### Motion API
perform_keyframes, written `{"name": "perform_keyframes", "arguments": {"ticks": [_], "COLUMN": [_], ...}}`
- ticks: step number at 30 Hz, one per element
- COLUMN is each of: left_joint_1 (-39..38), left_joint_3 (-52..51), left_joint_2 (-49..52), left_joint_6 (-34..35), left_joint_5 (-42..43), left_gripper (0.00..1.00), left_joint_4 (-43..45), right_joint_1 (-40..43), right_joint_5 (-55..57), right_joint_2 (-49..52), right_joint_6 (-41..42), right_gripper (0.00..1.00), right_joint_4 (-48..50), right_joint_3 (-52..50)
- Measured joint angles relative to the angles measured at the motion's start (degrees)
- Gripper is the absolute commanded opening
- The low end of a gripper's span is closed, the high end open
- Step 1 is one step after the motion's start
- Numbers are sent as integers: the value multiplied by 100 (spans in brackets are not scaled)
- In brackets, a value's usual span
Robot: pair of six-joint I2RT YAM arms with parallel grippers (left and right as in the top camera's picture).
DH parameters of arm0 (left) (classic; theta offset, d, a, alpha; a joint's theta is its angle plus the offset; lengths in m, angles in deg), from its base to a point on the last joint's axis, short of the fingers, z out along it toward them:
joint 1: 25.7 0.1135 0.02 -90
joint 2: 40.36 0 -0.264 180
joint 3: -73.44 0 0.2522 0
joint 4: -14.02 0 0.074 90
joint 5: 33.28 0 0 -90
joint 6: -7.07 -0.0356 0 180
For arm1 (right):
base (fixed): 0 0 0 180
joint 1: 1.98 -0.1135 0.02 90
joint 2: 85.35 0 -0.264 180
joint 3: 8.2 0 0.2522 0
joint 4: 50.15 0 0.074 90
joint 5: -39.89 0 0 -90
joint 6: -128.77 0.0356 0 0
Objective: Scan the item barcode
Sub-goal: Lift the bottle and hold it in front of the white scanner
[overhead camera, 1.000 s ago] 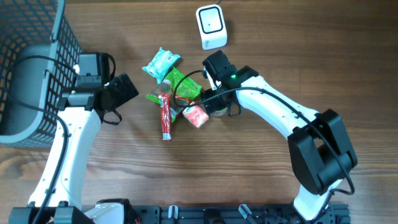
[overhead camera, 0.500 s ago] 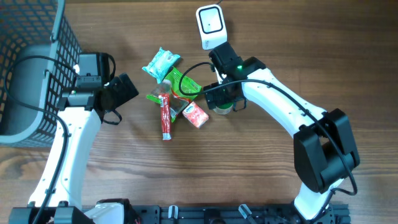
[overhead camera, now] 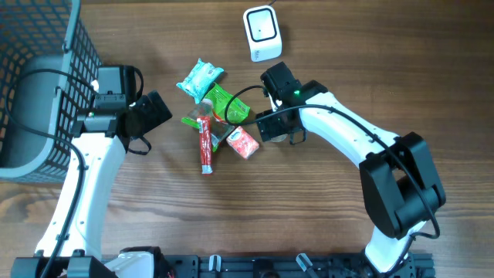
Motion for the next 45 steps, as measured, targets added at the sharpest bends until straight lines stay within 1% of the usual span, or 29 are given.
{"name": "perform_keyframes", "arguments": {"ticks": [1,2,6,8,10,11,13,14,16,17,19,21,23,24,25,26,27,28,30,32,33,34,38,41,45], "left_joint_1": [0,0,2,0,2,0,0,2,0,2,0,0,0,0,0,2,2,0,0,0,2,0,2,0,2], "left_joint_3": [0,0,0,0,0,0,0,0,0,0,0,0,0,0,0,0,0,0,0,0,0,0,0,0,0], "left_joint_2": [0,0,0,0,0,0,0,0,0,0,0,0,0,0,0,0,0,0,0,0,0,0,0,0,0], "left_joint_6": [0,0,0,0,0,0,0,0,0,0,0,0,0,0,0,0,0,0,0,0,0,0,0,0,0], "left_joint_5": [0,0,0,0,0,0,0,0,-2,-2,0,-2,-2,0,0,0,-2,0,-2,0,0,-2,2,-2,0], "left_gripper": [100,100,100,100,100,100,100,100,100,100,100,100,100,100,100,100,100,100,100,100,100,100,100,100,100], "left_joint_4": [0,0,0,2,0,2,2,0,2,0,4,0,0,0,0,0,2,0,4,2,2,4,-2,2,0], "right_joint_1": [0,0,0,0,0,0,0,0,0,0,0,2,26,52,74,101,109,142,151,151,151,151,153,214,409], "right_joint_5": [0,0,-17,-17,-17,-20,-22,-42,-140,-238,-295,-348,-376,-387,-387,-387,-389,-385,-299,-205,-184,-153,98,452,629], "right_joint_2": [0,0,0,0,-2,-2,-13,-20,-74,-149,-243,-310,-413,-435,-435,-424,-411,-374,-186,103,326,514,1268,1805,2146], "right_joint_6": [-9,-11,-26,-26,-42,-52,-55,-72,-149,-157,-160,-164,-170,-146,-101,-68,0,42,146,214,219,234,404,868,1228], "right_gripper": [78,75,73,66,65,62,47,41,42,43,43,37,36,35,31,25,24,20,17,13,7,4,4,4,4], "right_joint_4": [-22,-31,-33,-105,-236,-413,-660,-872,-1405,-1762,-2046,-2009,-1473,-1132,-802,-442,-262,232,1036,1613,2020,2330,3639,4500,5104], "right_joint_3": [0,0,0,11,61,142,341,492,1001,1574,2267,2870,3112,3134,3139,3123,3112,3091,3075,3071,3062,3047,3014,3010,3005]}}
